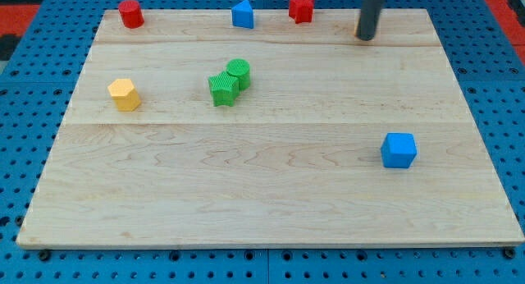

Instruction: Push the green star parallel to the top of the blue cube

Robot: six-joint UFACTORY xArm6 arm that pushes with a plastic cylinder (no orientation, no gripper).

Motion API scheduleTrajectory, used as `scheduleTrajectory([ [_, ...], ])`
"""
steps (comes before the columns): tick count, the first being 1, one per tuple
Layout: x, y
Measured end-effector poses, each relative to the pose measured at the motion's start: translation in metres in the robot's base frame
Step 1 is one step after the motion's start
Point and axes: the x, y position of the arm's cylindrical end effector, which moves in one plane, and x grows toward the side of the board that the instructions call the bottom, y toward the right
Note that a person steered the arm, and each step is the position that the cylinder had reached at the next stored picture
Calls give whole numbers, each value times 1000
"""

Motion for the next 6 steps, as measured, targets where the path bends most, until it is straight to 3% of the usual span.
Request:
scheduleTrajectory([
  [4, -23, 42],
  [6, 16, 42],
])
